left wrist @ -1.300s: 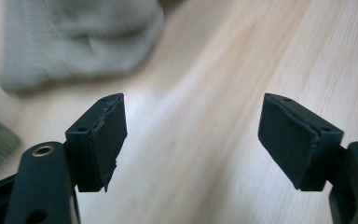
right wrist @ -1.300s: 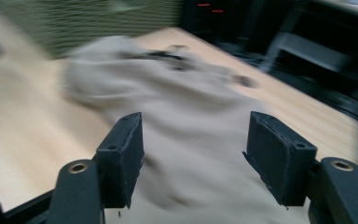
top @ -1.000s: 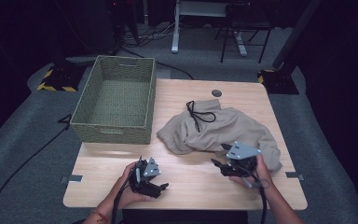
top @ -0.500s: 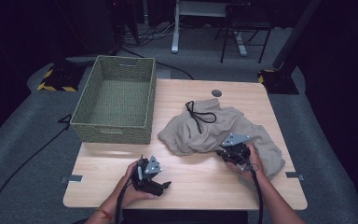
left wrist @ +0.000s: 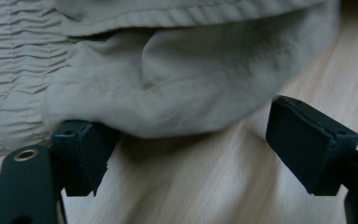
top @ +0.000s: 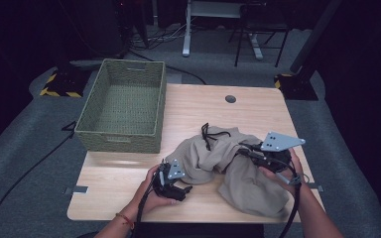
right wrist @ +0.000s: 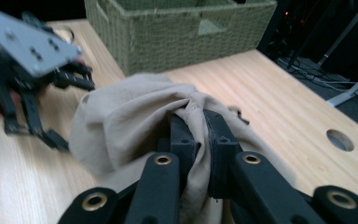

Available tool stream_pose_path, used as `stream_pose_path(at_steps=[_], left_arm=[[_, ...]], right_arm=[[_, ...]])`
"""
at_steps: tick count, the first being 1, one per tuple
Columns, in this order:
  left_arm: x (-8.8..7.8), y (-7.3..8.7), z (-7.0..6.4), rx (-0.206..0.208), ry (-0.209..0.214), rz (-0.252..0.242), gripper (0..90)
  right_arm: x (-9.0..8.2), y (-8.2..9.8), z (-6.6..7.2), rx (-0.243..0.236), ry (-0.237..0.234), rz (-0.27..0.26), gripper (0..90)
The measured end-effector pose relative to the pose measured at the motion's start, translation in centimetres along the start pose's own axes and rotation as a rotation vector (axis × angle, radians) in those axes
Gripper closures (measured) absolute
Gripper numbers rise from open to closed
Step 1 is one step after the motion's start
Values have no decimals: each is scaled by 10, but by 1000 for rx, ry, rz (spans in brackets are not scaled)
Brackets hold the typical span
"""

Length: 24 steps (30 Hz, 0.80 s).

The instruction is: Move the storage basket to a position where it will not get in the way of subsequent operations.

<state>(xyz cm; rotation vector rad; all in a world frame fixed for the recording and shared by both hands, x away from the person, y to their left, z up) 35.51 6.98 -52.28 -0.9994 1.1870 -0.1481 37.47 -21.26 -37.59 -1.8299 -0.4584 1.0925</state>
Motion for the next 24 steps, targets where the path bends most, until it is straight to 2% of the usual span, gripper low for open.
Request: stream_pose_path(at_steps=[3,5,7,8,9,10,13,16,18,19,22,24], left_arm=[[2,-8,1,2,-6,-37,207],[1,-17,4,-14,-4,-75,277],[0,-27,9,-35,-3,-119,295],[0,-32,11,-61,25,-150,317],[0,-36,12,-70,40,-159,344],[0,-40,13,-71,39,-172,367],[2,-54,15,-58,36,-207,504],[7,-66,17,-58,52,-234,590],[12,-73,17,-46,53,-243,694],[15,-76,17,-44,51,-240,714],[23,-84,15,-23,23,-231,745],[26,-89,16,-20,7,-230,748]], right_arm=[[-5,-1,-8,19,14,-2,833],[-5,4,-11,40,9,6,831],[-3,13,-14,50,2,19,823],[-2,19,-15,61,-6,28,813],[-1,26,-17,76,-9,42,790],[-1,31,-18,82,-3,50,755],[2,51,-23,85,55,133,610],[8,72,-27,89,112,215,499],[15,87,-30,95,139,264,504],[19,95,-32,90,153,289,505],[31,118,-39,119,153,353,557],[36,130,-44,142,161,374,567]])
Point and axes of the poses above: each handheld gripper's, and its own axes: x roughly forward along the jaws, y roughly out of its underside, z roughly to its left, the point moved 3 cm from there along x, roughly forward along the jaws
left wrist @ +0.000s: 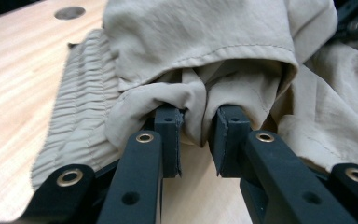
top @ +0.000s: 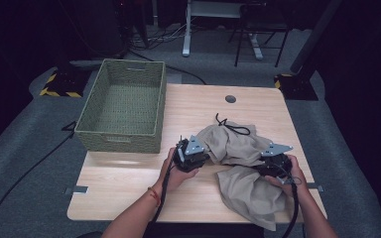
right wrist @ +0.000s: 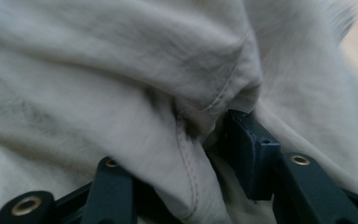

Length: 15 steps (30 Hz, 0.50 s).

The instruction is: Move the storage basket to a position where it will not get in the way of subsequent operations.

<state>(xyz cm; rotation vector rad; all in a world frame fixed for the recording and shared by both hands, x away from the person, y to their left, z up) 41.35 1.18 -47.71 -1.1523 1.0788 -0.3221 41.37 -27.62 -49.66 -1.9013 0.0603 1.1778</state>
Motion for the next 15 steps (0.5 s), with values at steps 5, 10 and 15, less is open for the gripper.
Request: stream_pose_path(at_steps=[5,10,15], left_arm=[[4,-6,7,-41,12,6,496],[-11,7,0,-38,64,46,300],[-36,29,-6,-41,64,111,237]], right_arm=[[8,10,-7,65,-33,-12,531],[-17,9,-2,37,23,-75,409],[-63,6,7,50,46,-197,384]])
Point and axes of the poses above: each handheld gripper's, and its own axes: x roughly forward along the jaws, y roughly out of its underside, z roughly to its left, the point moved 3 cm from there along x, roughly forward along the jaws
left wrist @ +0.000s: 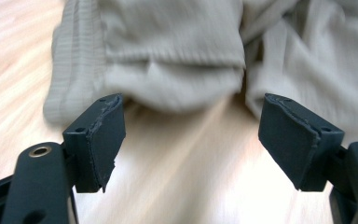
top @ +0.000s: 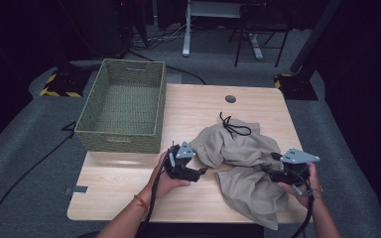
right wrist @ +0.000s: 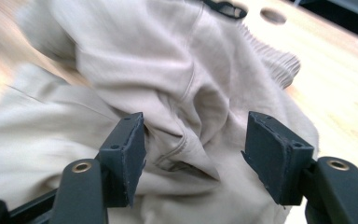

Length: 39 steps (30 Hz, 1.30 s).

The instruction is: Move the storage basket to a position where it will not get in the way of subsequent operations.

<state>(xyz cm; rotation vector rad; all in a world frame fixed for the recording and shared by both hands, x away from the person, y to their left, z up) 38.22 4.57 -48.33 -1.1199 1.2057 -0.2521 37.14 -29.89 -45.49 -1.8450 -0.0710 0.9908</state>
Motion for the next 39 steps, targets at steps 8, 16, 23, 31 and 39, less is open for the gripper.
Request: stream_pose_path(at_steps=[8,16,23,31,39], left_arm=[[-4,21,-20,32,59,67,346],[46,-6,-12,4,22,72,263],[72,-27,3,-54,-46,49,382],[76,-39,12,-26,-135,15,768],[38,-63,25,-15,-173,-71,842]], right_arm=[[-16,7,48,-73,-155,-53,420],[21,6,93,-141,-287,19,320],[38,17,94,-139,-306,90,351],[37,25,93,-193,-314,135,778],[13,22,63,-161,-232,85,889]])
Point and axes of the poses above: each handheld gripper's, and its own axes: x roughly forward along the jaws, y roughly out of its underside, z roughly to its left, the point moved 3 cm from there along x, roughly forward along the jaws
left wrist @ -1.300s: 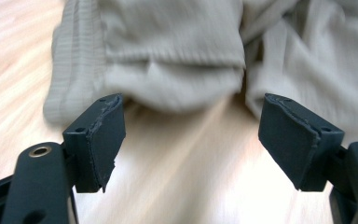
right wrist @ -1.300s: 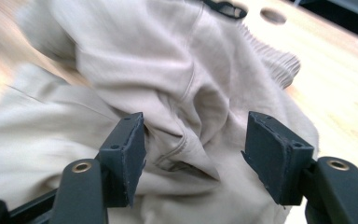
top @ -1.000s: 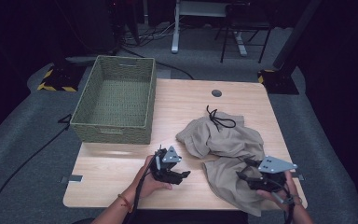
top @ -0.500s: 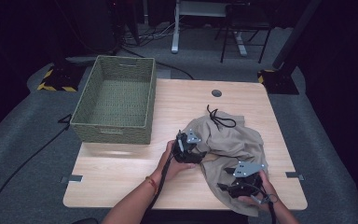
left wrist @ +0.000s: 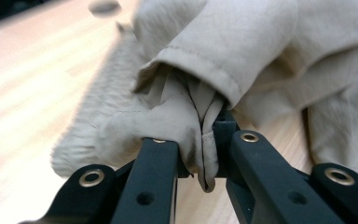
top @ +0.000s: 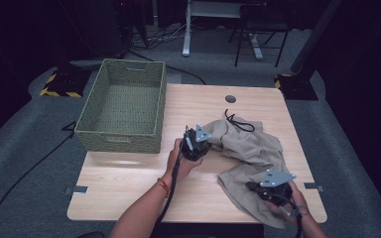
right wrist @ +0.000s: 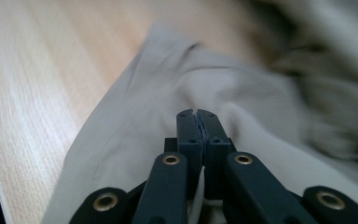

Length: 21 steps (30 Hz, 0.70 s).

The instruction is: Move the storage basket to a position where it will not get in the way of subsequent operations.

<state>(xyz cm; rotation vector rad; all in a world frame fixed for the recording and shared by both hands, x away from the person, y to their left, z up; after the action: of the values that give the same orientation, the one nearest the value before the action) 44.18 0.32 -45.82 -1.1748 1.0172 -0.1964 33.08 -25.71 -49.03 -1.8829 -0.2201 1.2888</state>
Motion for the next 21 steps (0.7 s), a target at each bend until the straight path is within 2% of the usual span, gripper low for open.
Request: stream_pose_path(at_steps=[2,3,5,8,9,11,14,15,18,21], left_arm=[[-18,-12,7,9,-23,-28,843],[-24,-15,10,9,-29,-36,843],[-39,-23,18,16,-62,-52,843],[-57,-30,32,10,-103,-68,843],[-62,-31,35,6,-117,-68,843],[-67,-30,41,19,-168,-47,836],[-67,-30,43,10,-192,-28,775],[-67,-29,43,11,-200,-23,739],[-65,-28,40,10,-175,-29,661],[-64,-25,35,-1,-151,-22,545]], right_arm=[[-19,-1,-11,37,41,-48,890],[-30,0,-18,51,83,-72,890],[-46,1,-29,73,136,-100,890],[-67,9,-47,85,281,-92,890],[-72,13,-52,94,314,-87,891],[-79,19,-62,132,338,-103,891],[-76,26,-70,160,360,-84,891],[-73,27,-72,174,354,-80,889],[-58,27,-71,168,316,-40,855],[-49,24,-70,171,319,-23,679]])
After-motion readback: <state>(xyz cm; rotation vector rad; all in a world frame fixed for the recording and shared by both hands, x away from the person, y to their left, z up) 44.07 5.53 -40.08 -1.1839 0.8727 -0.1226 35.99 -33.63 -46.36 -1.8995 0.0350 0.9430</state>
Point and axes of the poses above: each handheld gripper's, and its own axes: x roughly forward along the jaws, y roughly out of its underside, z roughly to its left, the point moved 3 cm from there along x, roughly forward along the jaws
